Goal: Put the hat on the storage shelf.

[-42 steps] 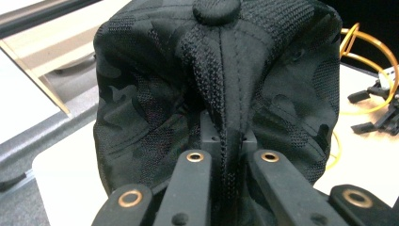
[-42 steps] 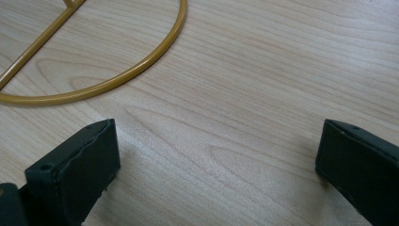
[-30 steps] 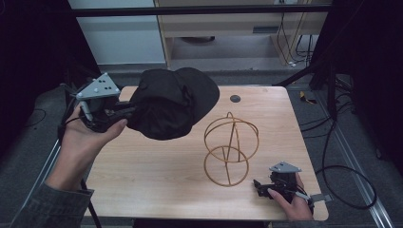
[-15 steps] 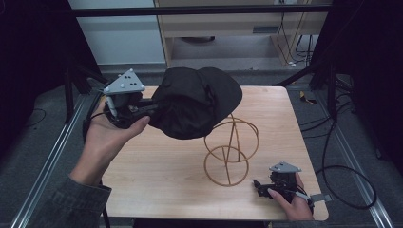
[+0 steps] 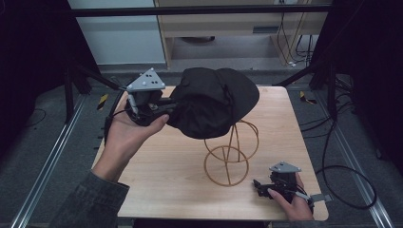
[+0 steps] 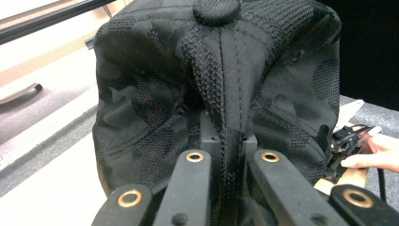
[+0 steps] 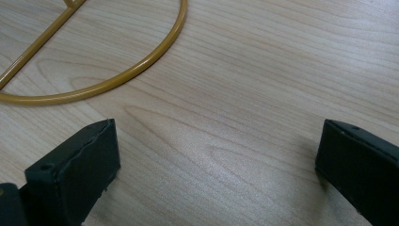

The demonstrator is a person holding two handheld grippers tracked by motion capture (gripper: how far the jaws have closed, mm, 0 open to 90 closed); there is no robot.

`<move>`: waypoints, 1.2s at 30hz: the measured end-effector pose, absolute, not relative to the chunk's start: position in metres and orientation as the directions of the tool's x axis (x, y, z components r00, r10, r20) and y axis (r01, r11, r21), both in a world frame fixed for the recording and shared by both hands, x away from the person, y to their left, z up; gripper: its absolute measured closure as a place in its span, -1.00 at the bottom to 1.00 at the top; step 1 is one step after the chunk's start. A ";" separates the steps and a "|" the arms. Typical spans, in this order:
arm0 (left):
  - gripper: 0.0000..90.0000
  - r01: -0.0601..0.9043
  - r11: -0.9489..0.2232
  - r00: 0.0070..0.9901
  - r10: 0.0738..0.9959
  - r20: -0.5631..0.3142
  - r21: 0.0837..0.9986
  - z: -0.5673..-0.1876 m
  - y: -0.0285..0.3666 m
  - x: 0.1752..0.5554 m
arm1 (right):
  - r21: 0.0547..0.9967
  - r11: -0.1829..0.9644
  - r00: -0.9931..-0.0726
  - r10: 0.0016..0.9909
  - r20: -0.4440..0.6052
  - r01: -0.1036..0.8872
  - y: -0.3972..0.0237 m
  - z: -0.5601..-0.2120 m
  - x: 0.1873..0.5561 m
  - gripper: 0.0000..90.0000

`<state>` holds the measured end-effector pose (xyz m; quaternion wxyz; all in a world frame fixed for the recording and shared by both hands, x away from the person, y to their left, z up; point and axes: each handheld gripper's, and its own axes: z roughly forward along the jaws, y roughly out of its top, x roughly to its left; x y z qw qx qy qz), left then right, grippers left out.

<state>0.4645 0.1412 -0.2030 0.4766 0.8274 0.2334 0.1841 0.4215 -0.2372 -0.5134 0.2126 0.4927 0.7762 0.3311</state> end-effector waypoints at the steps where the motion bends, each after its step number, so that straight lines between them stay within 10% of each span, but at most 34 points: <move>1: 0.94 0.211 -0.436 0.825 0.559 0.079 0.875 -0.204 0.138 0.464 | 0.723 0.293 -0.422 0.907 -0.001 0.626 -0.237 -0.513 0.421 -0.99; 36: 0.92 0.221 -0.532 0.875 0.478 0.075 0.817 -0.246 0.093 0.461 | 0.722 0.292 -0.422 0.907 -0.001 0.627 -0.237 -0.513 0.421 -0.99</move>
